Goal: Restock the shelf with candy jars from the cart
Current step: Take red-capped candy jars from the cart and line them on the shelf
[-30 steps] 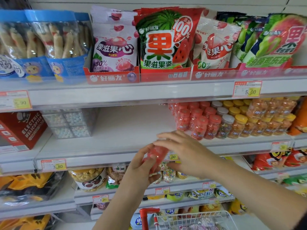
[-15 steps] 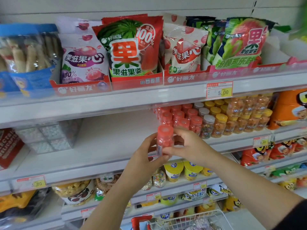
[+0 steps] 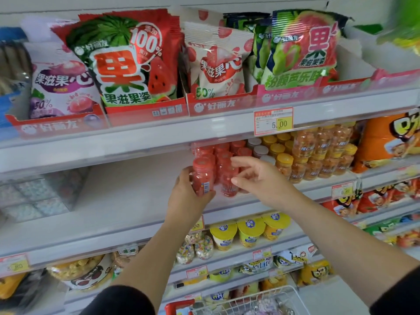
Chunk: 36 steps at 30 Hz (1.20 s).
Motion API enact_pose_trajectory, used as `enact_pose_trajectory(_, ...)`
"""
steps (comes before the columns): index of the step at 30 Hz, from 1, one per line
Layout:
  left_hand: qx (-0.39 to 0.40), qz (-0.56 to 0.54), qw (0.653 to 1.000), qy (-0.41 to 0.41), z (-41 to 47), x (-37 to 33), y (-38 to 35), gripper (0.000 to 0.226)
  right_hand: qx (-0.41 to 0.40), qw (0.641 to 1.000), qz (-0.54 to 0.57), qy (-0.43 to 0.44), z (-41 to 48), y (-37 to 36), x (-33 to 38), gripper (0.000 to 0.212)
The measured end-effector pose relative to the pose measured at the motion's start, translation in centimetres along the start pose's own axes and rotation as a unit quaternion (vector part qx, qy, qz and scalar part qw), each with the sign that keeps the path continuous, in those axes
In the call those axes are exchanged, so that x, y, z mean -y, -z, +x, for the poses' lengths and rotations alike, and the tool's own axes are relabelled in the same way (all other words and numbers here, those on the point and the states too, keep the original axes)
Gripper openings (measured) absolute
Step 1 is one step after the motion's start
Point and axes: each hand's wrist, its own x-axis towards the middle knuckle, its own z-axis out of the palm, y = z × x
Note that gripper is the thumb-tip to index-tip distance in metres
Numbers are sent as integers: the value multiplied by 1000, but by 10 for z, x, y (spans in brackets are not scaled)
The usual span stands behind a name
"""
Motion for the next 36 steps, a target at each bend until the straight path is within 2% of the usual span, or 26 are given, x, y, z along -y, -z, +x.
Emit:
enact_pose_trajectory(7,-43,147,987,38,14,8,-31,76,7,1000,-4,-8,-11,23,-27,27)
enact_pose_trajectory(14,8,157,984,77,16,15,-26,85,13,1000,-8,6,-7,28,-38,23)
enact_pose_trajectory(16,54,126,987,82,17,20,-17,83,-7,998,-61,30,-3,27,-41,25)
enact_pose_trajectory(17,82,108,987,85,18,23,-13,79,-29,990,-124,61,-1,27,-42,28)
enact_pose_trajectory(19,129,98,982,94,20,25,-6,64,-48,951,-274,134,5,26,-43,38)
enact_pose_trajectory(21,133,106,981,93,24,25,-4,52,-23,918,-366,151,9,22,-39,50)
enact_pose_trajectory(23,111,108,984,92,24,19,-7,48,0,898,-414,151,12,15,-39,59)
enact_pose_trajectory(25,82,104,986,102,21,12,-14,52,5,885,-439,156,13,10,-39,63)
enact_pose_trajectory(29,40,127,987,91,15,9,-26,62,27,890,-434,139,13,11,-39,64)
enact_pose_trajectory(32,59,115,987,90,18,9,-21,68,36,889,-434,139,13,13,-39,64)
enact_pose_trajectory(36,56,104,990,82,19,8,-19,56,45,887,-437,140,13,13,-39,64)
